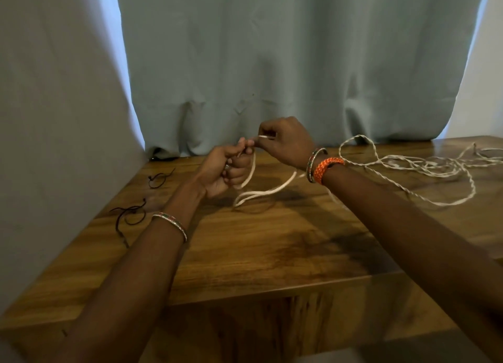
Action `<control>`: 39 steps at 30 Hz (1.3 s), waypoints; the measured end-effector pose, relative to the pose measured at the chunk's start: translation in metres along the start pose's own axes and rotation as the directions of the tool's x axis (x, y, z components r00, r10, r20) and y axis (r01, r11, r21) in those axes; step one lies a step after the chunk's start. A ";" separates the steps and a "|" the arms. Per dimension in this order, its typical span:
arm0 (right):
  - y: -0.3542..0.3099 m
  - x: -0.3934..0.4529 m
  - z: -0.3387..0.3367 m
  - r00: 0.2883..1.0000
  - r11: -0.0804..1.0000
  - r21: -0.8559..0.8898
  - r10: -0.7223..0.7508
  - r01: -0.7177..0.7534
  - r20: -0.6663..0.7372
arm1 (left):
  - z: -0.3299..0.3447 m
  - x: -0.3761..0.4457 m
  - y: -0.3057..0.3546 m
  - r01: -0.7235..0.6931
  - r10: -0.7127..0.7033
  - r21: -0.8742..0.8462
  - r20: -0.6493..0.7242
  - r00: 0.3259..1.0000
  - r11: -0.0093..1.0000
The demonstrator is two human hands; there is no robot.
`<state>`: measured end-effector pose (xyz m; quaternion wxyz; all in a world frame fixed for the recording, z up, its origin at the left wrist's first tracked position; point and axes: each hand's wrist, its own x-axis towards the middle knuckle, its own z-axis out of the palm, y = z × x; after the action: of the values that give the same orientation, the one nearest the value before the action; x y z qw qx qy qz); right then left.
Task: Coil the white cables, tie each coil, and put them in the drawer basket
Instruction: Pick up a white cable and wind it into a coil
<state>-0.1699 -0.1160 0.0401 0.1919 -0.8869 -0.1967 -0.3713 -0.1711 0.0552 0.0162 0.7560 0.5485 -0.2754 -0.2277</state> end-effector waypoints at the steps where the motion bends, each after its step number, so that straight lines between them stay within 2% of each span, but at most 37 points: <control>1: 0.004 -0.002 0.000 0.999 0.999 -0.022 -0.027 0.026 -0.021 | 0.000 -0.004 0.006 -0.021 0.021 -0.020 0.008 1.000 1.000; 6: 0.043 -0.017 -0.013 0.998 0.970 -0.233 -0.063 0.063 0.007 | -0.017 -0.020 0.022 -0.063 0.072 -0.097 0.096 0.993 0.993; 8: 0.056 -0.022 -0.019 0.998 0.976 -0.214 -0.037 0.026 -0.045 | -0.026 -0.023 0.025 -0.125 0.141 -0.154 0.094 0.986 0.980; 10: 0.062 -0.024 -0.023 0.994 0.990 -0.140 -0.007 -0.009 -0.111 | -0.027 -0.024 0.027 -0.191 0.202 -0.188 0.039 0.979 0.963; 14: 0.056 -0.016 -0.026 0.998 0.988 -0.151 0.021 -0.030 -0.059 | -0.021 -0.020 0.022 -0.317 0.284 -0.206 -0.175 0.943 0.926; 16: 0.053 -0.012 -0.028 0.994 0.975 -0.193 0.102 -0.107 -0.039 | -0.025 -0.019 0.021 -0.375 0.319 -0.269 -0.229 0.920 0.887; 18: 0.055 -0.011 -0.030 0.970 0.937 -0.254 0.244 -0.240 -0.018 | -0.034 -0.020 0.022 -0.435 0.348 -0.319 -0.294 0.890 0.842; 21: 0.069 -0.015 -0.035 0.906 0.848 -0.364 0.422 -0.386 0.024 | -0.042 -0.025 0.025 -0.522 0.385 -0.333 -0.398 0.833 0.785; 25: 0.094 -0.034 -0.042 0.808 0.742 -0.438 0.586 -0.508 0.055 | -0.064 -0.028 0.028 -0.634 0.369 -0.444 -0.546 0.752 0.633; 27: 0.101 -0.041 -0.043 0.769 0.697 -0.438 0.639 -0.568 0.021 | -0.067 -0.024 0.025 -0.624 0.323 -0.449 -0.579 0.749 0.640; 29: 0.100 -0.045 -0.044 0.758 0.663 -0.462 0.651 -0.589 -0.033 | -0.059 -0.015 0.018 -0.549 0.265 -0.389 -0.582 0.769 0.739; 31: 0.092 -0.043 -0.041 0.778 0.674 -0.472 0.627 -0.569 -0.044 | -0.041 -0.004 0.008 -0.429 0.223 -0.293 -0.540 0.812 0.854; 34: 0.066 -0.033 -0.031 0.806 0.783 -0.408 0.568 -0.469 0.164 | -0.016 0.009 -0.008 -0.262 0.155 -0.159 -0.487 0.860 0.952; 36: 0.042 -0.025 -0.026 0.775 0.812 -0.397 0.556 -0.428 0.300 | -0.010 0.014 -0.017 -0.195 0.120 -0.107 -0.481 0.868 0.975; 38: 0.016 -0.019 -0.022 0.762 0.814 -0.343 0.568 -0.468 0.310 | -0.010 0.015 -0.021 -0.154 0.083 -0.107 -0.490 0.868 0.982; 39: -0.001 -0.018 -0.021 0.781 0.815 -0.264 0.574 -0.516 0.246 | -0.012 0.015 -0.021 -0.144 0.067 -0.118 -0.498 0.865 0.983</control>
<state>-0.1939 -0.1294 0.0404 0.1756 -0.9668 0.0761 -0.1696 -0.1530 0.0479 -0.0045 0.8517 0.5135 -0.0857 -0.0593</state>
